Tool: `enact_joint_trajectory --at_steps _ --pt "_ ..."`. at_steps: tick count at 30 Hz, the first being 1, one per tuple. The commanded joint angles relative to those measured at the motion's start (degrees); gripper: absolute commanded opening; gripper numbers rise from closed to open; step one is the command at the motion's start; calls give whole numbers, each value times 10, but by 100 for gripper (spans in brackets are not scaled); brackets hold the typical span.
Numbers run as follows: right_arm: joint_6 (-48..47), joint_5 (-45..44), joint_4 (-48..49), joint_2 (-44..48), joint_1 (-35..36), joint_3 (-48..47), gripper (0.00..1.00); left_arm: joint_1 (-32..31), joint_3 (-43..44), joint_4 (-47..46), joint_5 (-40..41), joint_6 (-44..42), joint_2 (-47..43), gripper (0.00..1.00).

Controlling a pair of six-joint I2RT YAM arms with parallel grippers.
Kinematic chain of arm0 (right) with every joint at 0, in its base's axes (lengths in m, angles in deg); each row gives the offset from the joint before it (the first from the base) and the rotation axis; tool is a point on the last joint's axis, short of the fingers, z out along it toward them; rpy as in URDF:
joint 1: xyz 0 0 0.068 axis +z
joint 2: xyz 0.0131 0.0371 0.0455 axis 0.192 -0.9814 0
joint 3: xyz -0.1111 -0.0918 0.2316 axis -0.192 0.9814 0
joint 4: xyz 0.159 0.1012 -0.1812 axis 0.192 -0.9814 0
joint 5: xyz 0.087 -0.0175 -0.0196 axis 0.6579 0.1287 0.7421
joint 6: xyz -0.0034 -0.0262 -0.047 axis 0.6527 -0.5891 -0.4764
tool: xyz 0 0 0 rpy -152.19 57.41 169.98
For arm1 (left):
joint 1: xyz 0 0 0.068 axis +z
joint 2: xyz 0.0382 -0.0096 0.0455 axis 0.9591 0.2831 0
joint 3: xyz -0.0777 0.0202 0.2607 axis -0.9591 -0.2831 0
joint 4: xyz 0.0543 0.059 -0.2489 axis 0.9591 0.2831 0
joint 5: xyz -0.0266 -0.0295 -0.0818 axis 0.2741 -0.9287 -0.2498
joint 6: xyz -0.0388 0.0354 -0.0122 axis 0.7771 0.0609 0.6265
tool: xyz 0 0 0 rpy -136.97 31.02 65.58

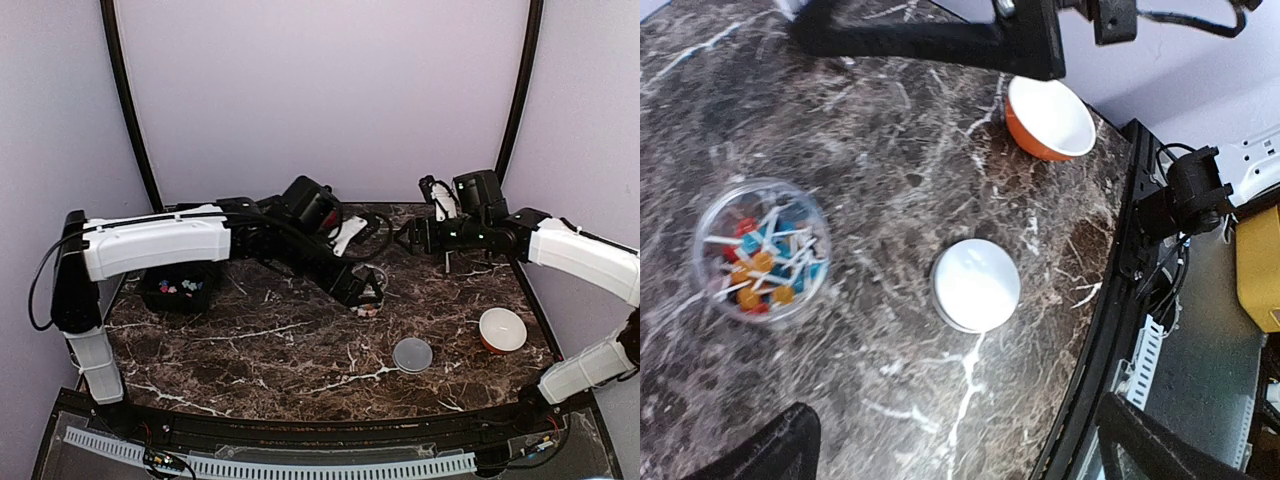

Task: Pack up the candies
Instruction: Place the box lid at the center of the board, then move the packing bottle to the center of the board.

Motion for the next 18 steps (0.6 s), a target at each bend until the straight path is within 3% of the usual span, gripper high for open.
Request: enact_joint_trajectory --at_steps 1,8,12,18 --pt "50 50 83 -31 -9 11 86 49 -102 -8 51 -2 -112 99" --pt "103 115 140 -99 -11 32 98 92 -246 -18 212 -30 -237 99" --pt "117 134 161 -128 -11 45 98 100 -287 -18 280 -50 -263 99" --pt "138 185 201 -168 -5 56 98 142 -340 -63 259 -31 -288 99"
